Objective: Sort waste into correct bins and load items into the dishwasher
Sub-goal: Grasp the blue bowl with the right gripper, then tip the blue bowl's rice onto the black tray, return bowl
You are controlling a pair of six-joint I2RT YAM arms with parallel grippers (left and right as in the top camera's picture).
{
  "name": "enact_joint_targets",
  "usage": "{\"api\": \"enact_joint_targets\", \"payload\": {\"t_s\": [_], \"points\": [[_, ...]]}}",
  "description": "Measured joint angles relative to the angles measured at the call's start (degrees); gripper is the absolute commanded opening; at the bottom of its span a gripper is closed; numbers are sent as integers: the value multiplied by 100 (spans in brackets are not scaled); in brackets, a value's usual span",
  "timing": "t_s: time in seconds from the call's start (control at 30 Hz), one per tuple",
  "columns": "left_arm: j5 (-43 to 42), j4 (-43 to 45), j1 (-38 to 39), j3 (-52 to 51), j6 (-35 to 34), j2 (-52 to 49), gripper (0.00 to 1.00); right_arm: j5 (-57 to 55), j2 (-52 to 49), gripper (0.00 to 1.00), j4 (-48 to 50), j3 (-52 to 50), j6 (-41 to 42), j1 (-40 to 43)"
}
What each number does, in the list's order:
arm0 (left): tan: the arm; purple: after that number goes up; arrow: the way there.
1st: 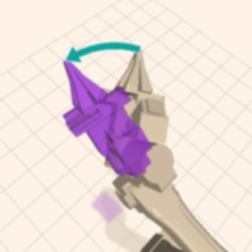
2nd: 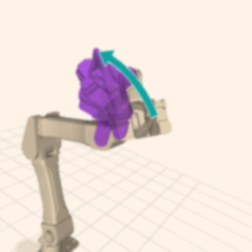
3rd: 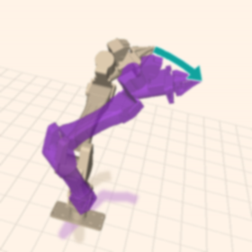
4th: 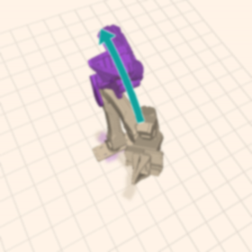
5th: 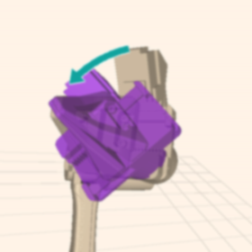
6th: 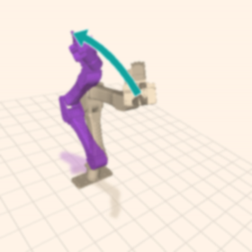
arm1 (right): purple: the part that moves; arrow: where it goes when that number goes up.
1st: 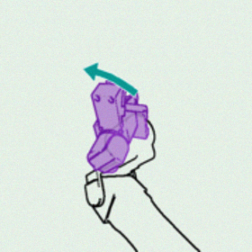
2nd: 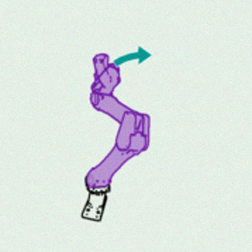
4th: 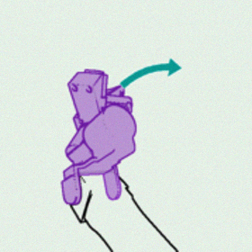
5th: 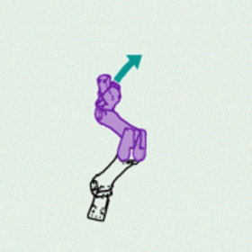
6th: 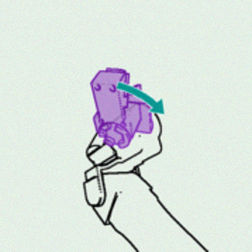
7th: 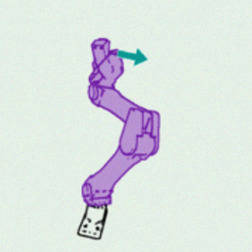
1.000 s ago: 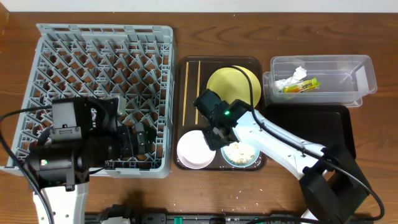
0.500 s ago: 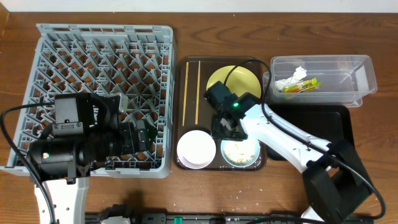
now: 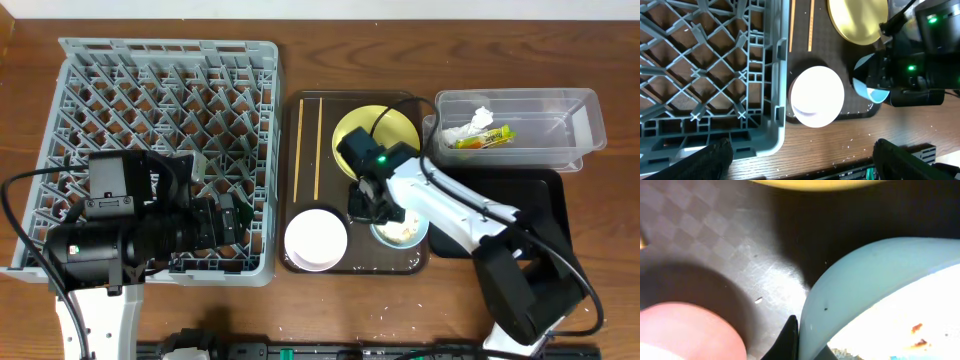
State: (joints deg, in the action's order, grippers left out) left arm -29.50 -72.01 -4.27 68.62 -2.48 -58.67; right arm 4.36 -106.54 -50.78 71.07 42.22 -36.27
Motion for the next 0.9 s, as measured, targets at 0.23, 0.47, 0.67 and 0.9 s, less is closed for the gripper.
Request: {"api": "enact_joint_targets", "payload": {"t_s": [0.23, 0.47, 0.67, 0.9], "points": [[0, 2, 0, 0, 2, 0, 91, 621, 1255, 1, -125, -33, -1126, 415], [9, 2, 0, 0, 2, 0, 91, 2852, 2236, 1, -92, -389, -3082, 2343], [9, 0, 0, 0, 20, -4, 91, 5545, 2225, 1, 671, -1867, -4415, 4618], [9, 0, 0, 0, 63, -4, 91, 7136, 2225, 1, 844, -2588, -5624, 5831]]}}
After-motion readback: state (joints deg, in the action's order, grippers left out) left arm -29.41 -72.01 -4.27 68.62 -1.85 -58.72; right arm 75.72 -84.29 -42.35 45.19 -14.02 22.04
